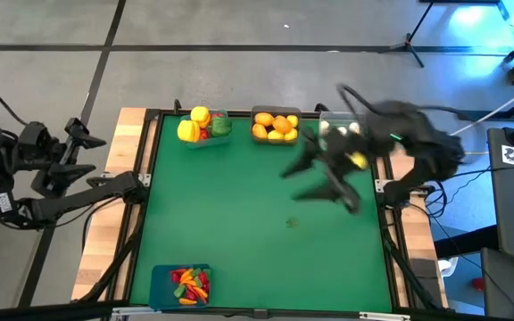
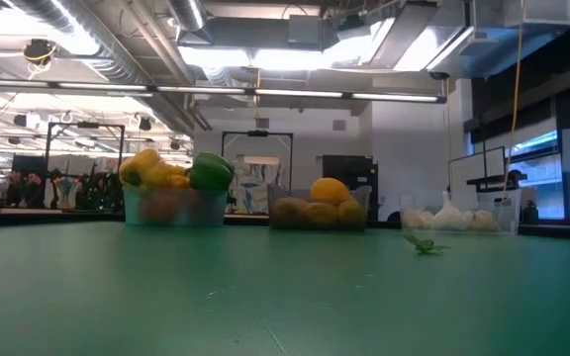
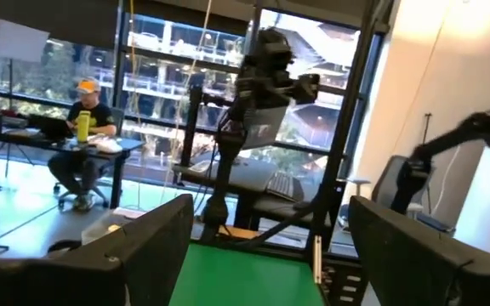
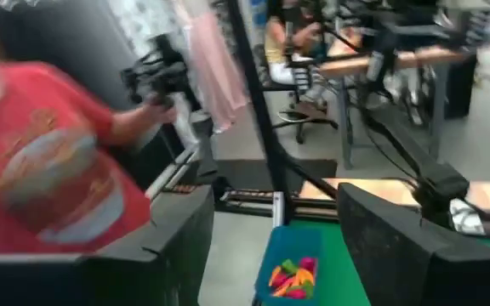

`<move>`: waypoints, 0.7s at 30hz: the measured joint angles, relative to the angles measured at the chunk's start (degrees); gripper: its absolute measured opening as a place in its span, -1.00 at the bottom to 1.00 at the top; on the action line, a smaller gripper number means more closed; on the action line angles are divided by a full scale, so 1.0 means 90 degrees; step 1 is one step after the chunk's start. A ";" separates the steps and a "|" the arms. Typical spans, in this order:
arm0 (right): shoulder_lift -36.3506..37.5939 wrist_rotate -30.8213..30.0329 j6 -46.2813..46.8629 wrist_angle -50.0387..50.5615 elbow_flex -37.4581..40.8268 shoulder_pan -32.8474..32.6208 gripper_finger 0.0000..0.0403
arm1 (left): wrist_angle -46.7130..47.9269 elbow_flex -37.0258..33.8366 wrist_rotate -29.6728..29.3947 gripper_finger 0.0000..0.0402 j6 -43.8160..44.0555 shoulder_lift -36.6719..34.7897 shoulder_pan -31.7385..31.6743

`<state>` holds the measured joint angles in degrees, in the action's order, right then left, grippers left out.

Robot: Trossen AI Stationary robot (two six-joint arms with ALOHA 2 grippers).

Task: Sort produce into baskets
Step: Return to Home Position

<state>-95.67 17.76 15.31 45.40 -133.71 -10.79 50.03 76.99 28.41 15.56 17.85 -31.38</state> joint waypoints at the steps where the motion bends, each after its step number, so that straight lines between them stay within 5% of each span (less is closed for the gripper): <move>1: 0.0156 -0.0321 -0.0180 0.0144 0.0002 -0.0236 0.22 | -0.0012 0.0000 0.0034 0.54 -0.0010 -0.0002 0.0000; 8: 0.1239 0.0150 -0.1229 0.0371 0.0047 -0.1406 0.22 | 0.0008 -0.0011 0.0047 0.54 -0.0536 0.0000 0.0146; 12: 0.1883 -0.1172 -0.1374 0.1040 0.0401 -0.1882 0.22 | -0.0018 -0.0128 0.0011 0.54 -0.0903 -0.0002 0.0348; 15: 0.2432 -0.2071 -0.1446 0.0954 0.1141 -0.2159 0.22 | -0.0031 -0.0258 -0.0120 0.54 -0.1058 -0.0049 0.0529; 21: 0.4190 -0.1875 -0.1567 -0.0690 0.3953 -0.2264 0.22 | -0.0610 -0.1075 -0.0598 0.54 -0.1096 -0.0673 0.0955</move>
<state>-57.96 0.88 1.20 39.18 -98.14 -31.16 44.54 67.31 23.02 5.69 11.79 -22.78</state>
